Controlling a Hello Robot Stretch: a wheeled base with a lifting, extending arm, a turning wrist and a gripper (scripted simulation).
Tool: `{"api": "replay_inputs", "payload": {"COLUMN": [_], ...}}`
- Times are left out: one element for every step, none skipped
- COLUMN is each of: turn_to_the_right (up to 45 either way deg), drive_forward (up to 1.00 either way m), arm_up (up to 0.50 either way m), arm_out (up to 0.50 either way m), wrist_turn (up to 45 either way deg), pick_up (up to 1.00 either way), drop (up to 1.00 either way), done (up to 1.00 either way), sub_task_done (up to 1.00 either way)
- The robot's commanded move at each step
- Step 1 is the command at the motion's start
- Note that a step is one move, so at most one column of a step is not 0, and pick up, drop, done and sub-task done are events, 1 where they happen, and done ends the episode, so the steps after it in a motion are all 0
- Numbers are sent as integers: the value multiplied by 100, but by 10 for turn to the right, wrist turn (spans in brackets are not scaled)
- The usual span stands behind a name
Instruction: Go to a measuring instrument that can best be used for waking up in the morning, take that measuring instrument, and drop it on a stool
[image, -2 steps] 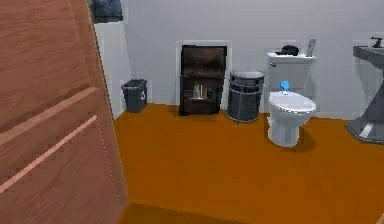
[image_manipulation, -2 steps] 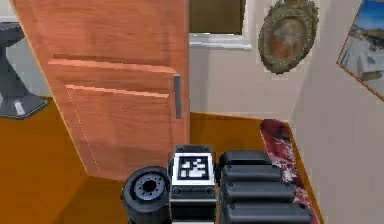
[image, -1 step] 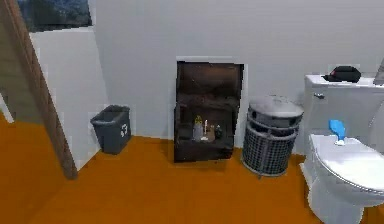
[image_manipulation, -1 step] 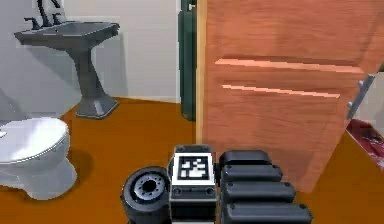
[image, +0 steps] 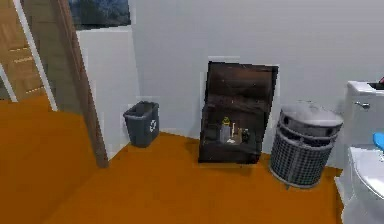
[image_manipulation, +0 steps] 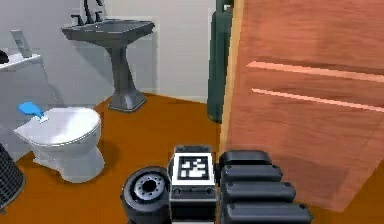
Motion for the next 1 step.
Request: {"api": "replay_inputs", "payload": {"turn_to_the_right": [0], "drive_forward": [30], "arm_up": [0], "arm_out": [0], "wrist_turn": [0], "pick_up": [0], "drop": [0], "done": [0], "sub_task_done": [0]}}
